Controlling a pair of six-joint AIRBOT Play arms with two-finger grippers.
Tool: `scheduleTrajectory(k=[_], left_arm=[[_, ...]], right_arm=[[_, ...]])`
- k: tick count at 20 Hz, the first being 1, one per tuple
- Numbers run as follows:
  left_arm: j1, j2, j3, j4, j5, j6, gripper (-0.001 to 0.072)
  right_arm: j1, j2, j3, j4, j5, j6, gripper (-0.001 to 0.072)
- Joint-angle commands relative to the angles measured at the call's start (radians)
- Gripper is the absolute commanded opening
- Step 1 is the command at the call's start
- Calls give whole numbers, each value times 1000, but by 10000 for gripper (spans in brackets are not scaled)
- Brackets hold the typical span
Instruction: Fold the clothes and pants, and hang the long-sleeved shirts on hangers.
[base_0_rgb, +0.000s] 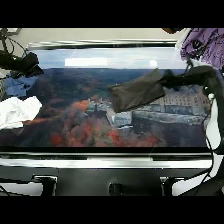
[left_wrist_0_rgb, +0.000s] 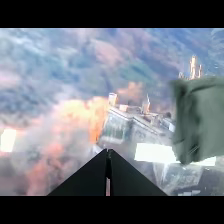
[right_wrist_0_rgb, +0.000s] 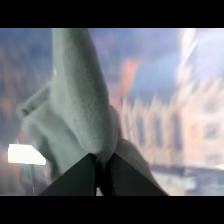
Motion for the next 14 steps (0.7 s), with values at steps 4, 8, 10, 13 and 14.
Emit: scheduleTrajectory(k=[4, 8, 10, 13, 14], left_arm=[[0, 0, 0, 0, 0, 0, 21], [0, 0, 0, 0, 0, 0, 21], [0, 0, 0, 0, 0, 0, 21], [0, 0, 0, 0, 0, 1, 21], [0, 0, 0, 0, 0, 0, 21]], right_arm=[[-160, 2, 254, -164, 4, 255, 30], [-293, 15, 297, -199, 8, 323, 31], [-359, 21, 297, -237, -26, 341, 31], [-455, 21, 297, -348, -138, 341, 31], [-483, 21, 296, -387, -174, 341, 31]])
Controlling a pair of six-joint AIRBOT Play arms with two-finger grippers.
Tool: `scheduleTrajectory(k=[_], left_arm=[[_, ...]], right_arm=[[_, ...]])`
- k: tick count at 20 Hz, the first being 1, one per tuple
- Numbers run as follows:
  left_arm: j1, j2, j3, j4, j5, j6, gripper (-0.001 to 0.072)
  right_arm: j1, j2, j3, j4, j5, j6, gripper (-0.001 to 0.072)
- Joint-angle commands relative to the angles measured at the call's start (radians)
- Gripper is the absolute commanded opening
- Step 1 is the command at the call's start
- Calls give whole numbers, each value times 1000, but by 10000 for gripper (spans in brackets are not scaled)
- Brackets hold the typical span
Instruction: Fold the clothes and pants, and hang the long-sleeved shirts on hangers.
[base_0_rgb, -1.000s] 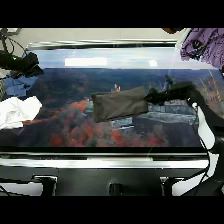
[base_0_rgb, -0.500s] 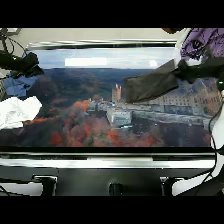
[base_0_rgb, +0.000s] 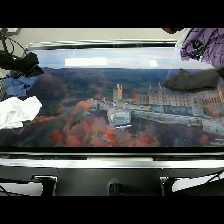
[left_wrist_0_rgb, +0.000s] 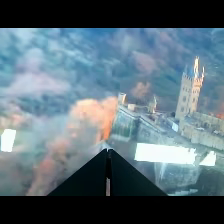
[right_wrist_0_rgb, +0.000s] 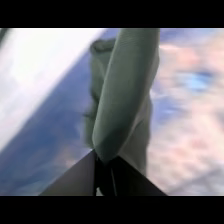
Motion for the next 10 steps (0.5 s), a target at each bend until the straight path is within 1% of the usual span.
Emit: scheduleTrajectory(k=[1, 4, 6, 8, 10], left_arm=[[0, 0, 0, 0, 0, 1, 21], [0, 0, 0, 0, 0, 1, 21], [0, 0, 0, 0, 0, 0, 21], [0, 0, 0, 1, 0, 0, 21], [0, 0, 0, 1, 0, 0, 21]], right_arm=[[-114, 2, 6, -148, -134, 18, 31], [-189, 11, -32, -244, -237, 13, 31], [-230, 40, -116, -314, -280, -4, 32], [-256, 90, -227, -354, -269, -8, 32], [-267, 154, -357, -378, -228, -9, 32]])
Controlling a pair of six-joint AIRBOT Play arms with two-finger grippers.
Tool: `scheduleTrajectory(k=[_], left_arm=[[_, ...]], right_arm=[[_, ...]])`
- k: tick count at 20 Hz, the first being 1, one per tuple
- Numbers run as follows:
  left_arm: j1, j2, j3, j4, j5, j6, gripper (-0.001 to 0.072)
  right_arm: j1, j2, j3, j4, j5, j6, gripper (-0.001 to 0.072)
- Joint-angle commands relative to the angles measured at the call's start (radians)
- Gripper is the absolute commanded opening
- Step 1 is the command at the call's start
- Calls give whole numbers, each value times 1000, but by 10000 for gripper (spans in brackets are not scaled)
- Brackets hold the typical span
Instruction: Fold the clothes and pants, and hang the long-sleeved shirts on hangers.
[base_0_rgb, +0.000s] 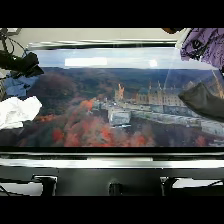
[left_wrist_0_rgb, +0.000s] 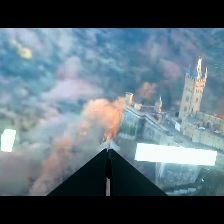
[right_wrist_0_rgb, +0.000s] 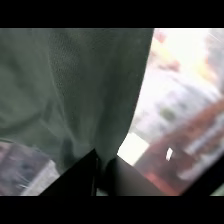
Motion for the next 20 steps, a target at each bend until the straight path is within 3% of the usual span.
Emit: scheduleTrajectory(k=[1, 10, 20], left_arm=[[0, 0, 0, 0, 0, 0, 21], [-16, 0, 0, 0, 0, 0, 21], [-33, 0, 0, 0, 0, 0, 21]], right_arm=[[-33, 98, -210, -96, 19, -7, 32], [-33, 288, -620, -360, 56, 117, 31], [-33, 306, -723, -414, 46, 128, 31]])
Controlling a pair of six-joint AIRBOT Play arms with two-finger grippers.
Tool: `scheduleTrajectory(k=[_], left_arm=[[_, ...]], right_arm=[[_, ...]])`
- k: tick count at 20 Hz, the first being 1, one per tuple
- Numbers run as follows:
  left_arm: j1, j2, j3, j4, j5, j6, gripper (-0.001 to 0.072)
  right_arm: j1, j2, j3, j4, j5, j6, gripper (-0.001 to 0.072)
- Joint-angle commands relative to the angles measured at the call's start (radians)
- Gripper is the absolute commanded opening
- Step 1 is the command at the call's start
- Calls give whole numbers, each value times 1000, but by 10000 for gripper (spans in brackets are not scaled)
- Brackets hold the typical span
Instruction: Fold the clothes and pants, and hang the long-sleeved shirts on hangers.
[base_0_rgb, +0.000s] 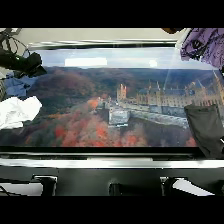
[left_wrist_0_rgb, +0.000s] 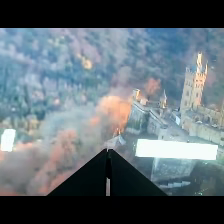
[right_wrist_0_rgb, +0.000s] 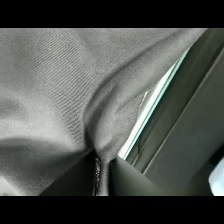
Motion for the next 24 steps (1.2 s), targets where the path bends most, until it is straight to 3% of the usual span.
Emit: scheduleTrajectory(k=[1, 7, 8, 10, 11, 13, 17, 19, 22, 24], left_arm=[[-1, 0, 0, 0, 0, 0, 21], [-1, 0, 0, 0, 0, 0, 21], [-1, 0, 0, 0, 0, 0, 21], [-1, 0, 0, 0, 0, 1, 21], [-1, 0, 0, 1, 0, 1, 21], [-1, 0, 0, 1, 1, 1, 21], [9, 1, 0, 24, 1, 10, 21], [24, 2, 1, 28, 0, 40, 21], [25, 1, 0, 57, -3, 100, 20], [-1, 5, -5, 115, -2, 167, 20]], right_arm=[[0, 2, -13, -29, -10, 4, 31], [0, 2, -13, -75, -35, 0, 33], [0, 2, -13, -76, -35, 0, 76], [0, 3, -12, -76, -37, -2, 244], [0, 4, -8, -76, -34, -9, 247], [8, 16, 45, -42, 14, -22, 247], [127, 34, 265, 249, 233, -214, 232], [277, 35, 343, 311, 294, -282, 124], [530, 35, 396, 331, 320, -293, 34], [687, 36, 397, 330, 300, -293, 34]])
